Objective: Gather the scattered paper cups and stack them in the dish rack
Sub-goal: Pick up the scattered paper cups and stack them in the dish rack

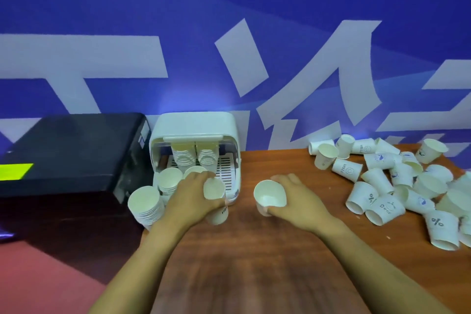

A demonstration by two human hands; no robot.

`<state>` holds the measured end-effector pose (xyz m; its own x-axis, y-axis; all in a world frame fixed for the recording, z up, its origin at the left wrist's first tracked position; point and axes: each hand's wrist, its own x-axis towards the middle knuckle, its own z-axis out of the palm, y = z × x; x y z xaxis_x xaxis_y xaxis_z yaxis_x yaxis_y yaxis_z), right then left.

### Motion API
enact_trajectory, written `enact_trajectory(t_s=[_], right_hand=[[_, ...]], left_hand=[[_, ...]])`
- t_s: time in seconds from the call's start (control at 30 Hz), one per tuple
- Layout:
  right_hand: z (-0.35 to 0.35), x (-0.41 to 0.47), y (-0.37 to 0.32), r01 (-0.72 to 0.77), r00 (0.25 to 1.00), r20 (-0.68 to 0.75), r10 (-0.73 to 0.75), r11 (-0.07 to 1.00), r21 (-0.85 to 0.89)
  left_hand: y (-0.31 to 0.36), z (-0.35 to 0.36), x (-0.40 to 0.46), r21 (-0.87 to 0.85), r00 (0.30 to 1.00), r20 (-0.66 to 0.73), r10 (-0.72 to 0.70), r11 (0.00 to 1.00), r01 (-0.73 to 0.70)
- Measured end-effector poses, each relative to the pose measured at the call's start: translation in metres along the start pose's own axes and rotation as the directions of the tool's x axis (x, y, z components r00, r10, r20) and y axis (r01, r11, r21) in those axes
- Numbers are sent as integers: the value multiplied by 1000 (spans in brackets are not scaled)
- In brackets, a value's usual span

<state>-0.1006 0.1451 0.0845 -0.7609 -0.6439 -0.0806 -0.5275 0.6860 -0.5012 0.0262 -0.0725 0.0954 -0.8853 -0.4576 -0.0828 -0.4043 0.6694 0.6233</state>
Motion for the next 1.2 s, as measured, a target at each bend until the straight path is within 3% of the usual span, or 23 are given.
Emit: enact_trajectory(t_s=[0.4, 0.73, 0.97, 1.2], right_hand=[[30, 35, -36, -59, 995, 74, 63, 997, -54], [45, 95, -96, 89, 996, -16, -88, 991, 95], [69, 116, -121, 105, 994, -15, -105, 990, 89], [82, 130, -121, 79, 996, 30, -81, 995, 69]], left_hand=[[-52, -15, 22, -89, 999, 31, 14, 996, -11], [-75, -70, 47, -4, 978, -206, -26, 1000, 25], [-93, -76, 65, 12, 968, -243, -54, 998, 59], [-108, -56, 81, 5, 980, -194, -53, 998, 55]])
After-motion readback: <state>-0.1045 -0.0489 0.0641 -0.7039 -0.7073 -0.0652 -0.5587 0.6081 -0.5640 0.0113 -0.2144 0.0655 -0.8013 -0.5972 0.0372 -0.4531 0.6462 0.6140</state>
